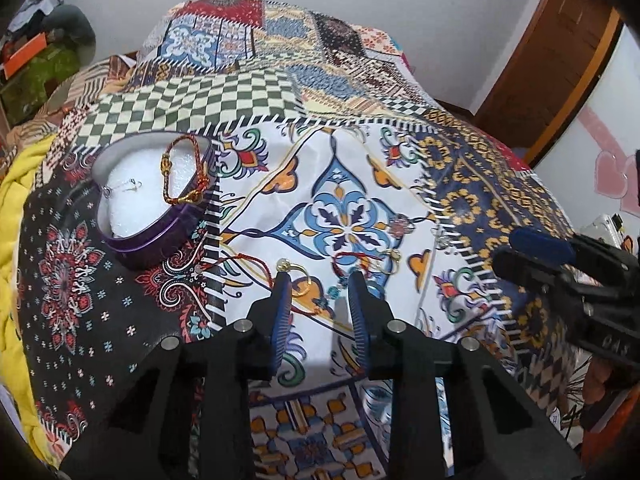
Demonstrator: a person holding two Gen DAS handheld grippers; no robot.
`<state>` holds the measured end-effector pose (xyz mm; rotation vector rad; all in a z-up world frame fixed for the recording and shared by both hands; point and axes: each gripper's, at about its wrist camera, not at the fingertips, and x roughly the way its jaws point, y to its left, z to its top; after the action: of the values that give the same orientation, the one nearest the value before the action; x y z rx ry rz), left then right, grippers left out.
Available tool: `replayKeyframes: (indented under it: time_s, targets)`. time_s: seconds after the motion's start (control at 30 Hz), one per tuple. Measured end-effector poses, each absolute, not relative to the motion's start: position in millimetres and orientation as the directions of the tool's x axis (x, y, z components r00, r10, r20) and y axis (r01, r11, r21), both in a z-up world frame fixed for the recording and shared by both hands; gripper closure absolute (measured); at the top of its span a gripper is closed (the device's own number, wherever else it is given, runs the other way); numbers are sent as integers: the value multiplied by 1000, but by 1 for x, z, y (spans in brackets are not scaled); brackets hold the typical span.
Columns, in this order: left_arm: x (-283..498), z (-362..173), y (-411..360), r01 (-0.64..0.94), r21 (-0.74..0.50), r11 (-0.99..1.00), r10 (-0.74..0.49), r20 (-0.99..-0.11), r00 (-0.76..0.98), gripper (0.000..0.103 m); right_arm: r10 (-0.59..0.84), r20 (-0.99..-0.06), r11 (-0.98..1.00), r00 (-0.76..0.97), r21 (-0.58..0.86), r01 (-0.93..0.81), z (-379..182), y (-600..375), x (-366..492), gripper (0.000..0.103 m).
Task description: Organize jewelry
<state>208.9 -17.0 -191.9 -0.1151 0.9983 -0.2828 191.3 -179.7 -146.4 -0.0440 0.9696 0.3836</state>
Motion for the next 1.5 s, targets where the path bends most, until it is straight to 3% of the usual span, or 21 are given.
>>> replayKeyframes:
  time_s: [0.2,0.67,1.1,1.17,1.23,1.37,1.5]
  targets:
    - [219,-206,-14,157,-159,975,-218,-832,509,75,289,-827,933,482,130,-336,-159,-175,203,61]
    - [212,-196,-16,221,-199,955,-289,-791,539,75,264,-867,938,423,129,-320,-176,-175,228,74]
    - [222,-212,-10,188,-224,956,-290,-812,507,75,231,-895,941,381,107,-320,-189,-168,239,75]
    - [223,-214,-9,187,-235,954,-298,-812,501,78,225,-896,941,382,99,-323,-190,-167,239,76]
    - [224,-214,-8,186,-238,953,-301,-812,501,81,222,-897,941,381,95,-325,-190,-167,239,84]
    - [226,-215,-5,173,-256,951,-309,-811,498,95,228,-897,942,378,105,-319,-190,-169,241,92]
    - [225,-214,3,152,-289,945,-326,-810,487,97,233,-895,940,381,108,-322,-189,-168,239,94]
